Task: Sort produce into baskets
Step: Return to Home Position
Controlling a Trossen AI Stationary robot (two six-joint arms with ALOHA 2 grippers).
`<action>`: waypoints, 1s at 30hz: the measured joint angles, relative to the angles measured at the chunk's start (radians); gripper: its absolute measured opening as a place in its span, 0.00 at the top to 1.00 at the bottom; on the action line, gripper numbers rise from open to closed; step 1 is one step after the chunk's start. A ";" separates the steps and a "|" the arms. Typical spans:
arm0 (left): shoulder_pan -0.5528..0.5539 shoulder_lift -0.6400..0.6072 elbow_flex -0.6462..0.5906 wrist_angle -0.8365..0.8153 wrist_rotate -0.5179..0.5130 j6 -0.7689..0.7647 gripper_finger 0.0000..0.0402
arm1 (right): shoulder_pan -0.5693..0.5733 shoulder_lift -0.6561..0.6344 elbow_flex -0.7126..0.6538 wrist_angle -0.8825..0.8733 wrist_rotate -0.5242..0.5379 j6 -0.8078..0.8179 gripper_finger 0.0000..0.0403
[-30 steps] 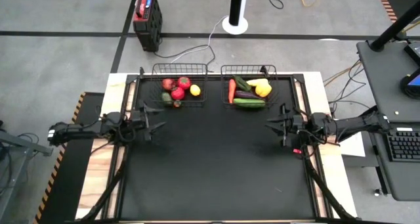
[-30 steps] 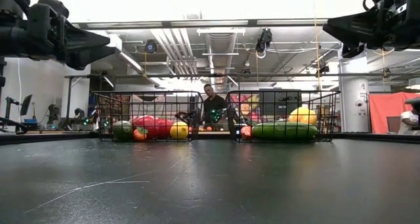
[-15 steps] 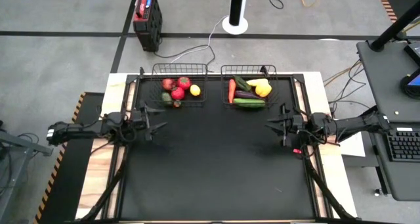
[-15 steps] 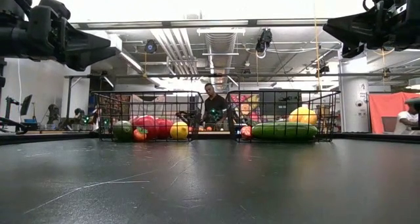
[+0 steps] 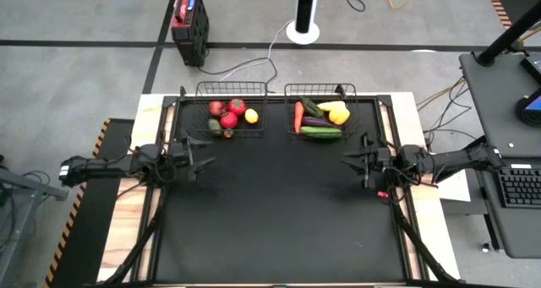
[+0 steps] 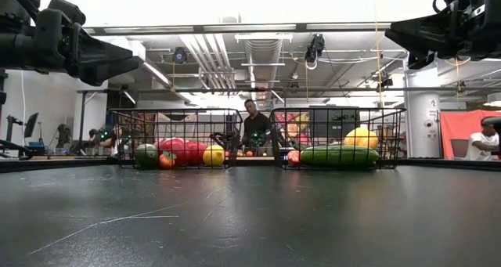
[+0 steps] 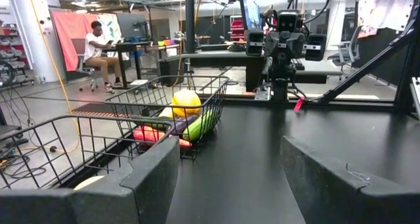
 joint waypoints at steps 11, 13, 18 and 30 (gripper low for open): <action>0.000 0.003 0.000 0.000 0.000 0.000 0.38 | 0.000 0.000 0.000 0.000 0.000 0.000 0.82; 0.000 0.004 0.000 0.000 0.000 0.000 0.38 | 0.000 0.000 0.000 0.000 0.000 0.000 0.82; 0.000 0.004 0.000 0.000 0.000 0.000 0.38 | 0.000 0.000 0.000 0.000 0.000 0.000 0.80; 0.000 0.004 0.000 0.000 0.000 0.000 0.38 | 0.000 0.000 0.000 0.000 0.000 0.000 0.79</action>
